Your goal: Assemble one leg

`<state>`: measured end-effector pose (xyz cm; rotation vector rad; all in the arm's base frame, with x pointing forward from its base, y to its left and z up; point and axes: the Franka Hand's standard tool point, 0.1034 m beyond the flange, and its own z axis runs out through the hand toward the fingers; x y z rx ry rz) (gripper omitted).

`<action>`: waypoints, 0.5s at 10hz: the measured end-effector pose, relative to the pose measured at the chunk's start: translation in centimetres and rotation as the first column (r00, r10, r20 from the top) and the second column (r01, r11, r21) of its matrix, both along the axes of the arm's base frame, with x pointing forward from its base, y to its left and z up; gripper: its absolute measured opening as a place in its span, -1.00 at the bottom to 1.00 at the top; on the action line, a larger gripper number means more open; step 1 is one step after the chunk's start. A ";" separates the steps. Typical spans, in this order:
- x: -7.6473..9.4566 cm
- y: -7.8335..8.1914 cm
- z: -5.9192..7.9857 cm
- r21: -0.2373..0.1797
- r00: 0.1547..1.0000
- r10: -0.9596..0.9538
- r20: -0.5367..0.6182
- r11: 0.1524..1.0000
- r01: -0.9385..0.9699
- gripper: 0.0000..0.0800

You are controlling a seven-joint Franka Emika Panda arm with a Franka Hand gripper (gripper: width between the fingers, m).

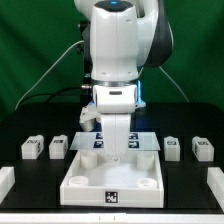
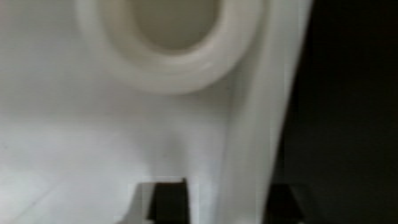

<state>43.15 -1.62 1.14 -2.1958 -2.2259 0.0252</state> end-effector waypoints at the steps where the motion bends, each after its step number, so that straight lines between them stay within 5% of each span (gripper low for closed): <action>1: 0.0 0.0 0.0 0.000 1.000 -0.002 0.000 1.000 0.002 -0.86; 5: 0.1 0.0 0.0 0.000 1.000 -0.003 0.002 1.000 0.003 -0.85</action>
Offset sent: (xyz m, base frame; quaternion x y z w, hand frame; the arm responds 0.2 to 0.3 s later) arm 0.0000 0.0000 0.0000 0.0000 0.0000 0.0000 1.0000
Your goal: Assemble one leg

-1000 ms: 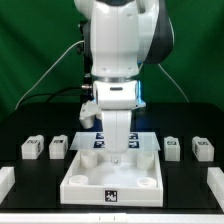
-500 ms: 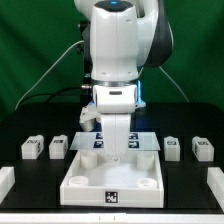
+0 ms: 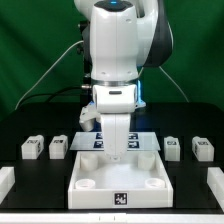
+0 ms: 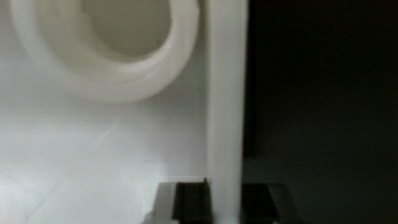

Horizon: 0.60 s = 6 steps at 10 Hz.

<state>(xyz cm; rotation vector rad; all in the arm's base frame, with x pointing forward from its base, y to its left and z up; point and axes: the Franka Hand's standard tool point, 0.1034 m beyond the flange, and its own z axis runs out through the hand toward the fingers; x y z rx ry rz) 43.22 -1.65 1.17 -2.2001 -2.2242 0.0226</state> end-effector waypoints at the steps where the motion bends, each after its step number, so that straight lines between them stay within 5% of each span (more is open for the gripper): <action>1: 0.0 0.0 0.0 0.000 1.000 0.000 0.000 1.000 0.000 -0.85; 6: 0.3 0.4 0.0 0.002 1.000 -0.022 0.001 1.000 0.022 -0.85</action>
Offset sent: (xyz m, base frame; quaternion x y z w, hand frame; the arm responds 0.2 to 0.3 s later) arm 0.0000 0.0000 0.0000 0.0000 0.0000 0.0000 1.0000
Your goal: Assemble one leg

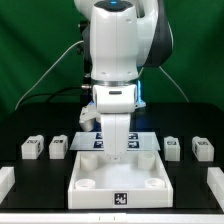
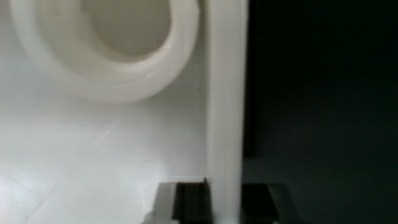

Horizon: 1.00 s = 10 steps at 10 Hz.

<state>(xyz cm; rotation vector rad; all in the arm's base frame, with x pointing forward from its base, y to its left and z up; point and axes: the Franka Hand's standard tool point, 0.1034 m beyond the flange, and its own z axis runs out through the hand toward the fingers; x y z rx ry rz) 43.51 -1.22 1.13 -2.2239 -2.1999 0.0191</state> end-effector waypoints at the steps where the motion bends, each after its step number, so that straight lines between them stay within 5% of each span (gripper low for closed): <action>1: 1.3 1.5 0.0 0.008 1.000 -0.008 0.013 1.000 0.008 -0.85; 5: 6.1 6.3 0.2 0.039 1.000 0.009 0.021 0.999 -0.010 -0.85; 10: 6.0 6.9 0.1 0.044 1.000 0.011 0.007 0.999 -0.011 -0.84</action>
Offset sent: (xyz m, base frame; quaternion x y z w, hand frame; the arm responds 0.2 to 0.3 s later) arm 0.0546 0.0535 0.0016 0.0006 0.0466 -0.0160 0.9988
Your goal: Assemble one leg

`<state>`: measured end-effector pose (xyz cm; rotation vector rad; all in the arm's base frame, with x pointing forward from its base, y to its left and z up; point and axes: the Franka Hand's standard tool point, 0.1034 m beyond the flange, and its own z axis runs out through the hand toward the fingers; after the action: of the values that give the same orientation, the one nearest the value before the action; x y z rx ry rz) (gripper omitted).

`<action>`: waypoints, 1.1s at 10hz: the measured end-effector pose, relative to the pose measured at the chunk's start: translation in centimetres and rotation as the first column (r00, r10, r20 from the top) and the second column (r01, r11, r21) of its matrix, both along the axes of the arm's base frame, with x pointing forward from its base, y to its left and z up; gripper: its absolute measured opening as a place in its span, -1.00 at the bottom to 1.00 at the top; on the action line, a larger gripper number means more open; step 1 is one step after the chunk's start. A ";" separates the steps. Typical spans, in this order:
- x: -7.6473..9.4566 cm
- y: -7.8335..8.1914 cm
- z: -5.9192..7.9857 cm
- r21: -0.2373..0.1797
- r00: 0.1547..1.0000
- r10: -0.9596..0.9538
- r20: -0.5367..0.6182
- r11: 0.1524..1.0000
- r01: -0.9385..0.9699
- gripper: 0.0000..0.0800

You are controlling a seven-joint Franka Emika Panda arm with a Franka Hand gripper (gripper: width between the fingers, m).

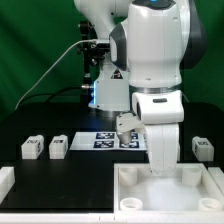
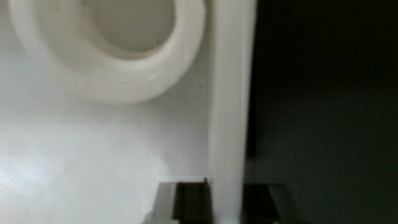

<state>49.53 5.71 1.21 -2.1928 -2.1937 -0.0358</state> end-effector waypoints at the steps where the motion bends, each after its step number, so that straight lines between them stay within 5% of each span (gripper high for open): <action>1: 0.0 0.0 0.0 0.000 1.000 0.000 -0.001 1.000 0.000 -0.84; 3: 0.0 -0.1 0.0 0.000 1.000 -0.002 -0.001 1.000 0.002 0.04; 4: 0.0 -0.1 0.0 0.000 1.000 -0.002 -0.001 1.000 0.002 0.04; 5: 0.0 -0.1 0.0 0.000 1.000 -0.002 -0.001 1.000 0.002 0.46; 11: 0.0 -0.2 0.0 0.000 1.000 -0.003 -0.001 1.000 0.003 0.62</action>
Offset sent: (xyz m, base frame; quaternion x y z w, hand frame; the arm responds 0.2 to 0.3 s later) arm 0.0000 0.0000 0.0000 0.0000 0.0000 0.0000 1.0000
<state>49.52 5.56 1.18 -2.1958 -2.1902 -0.0351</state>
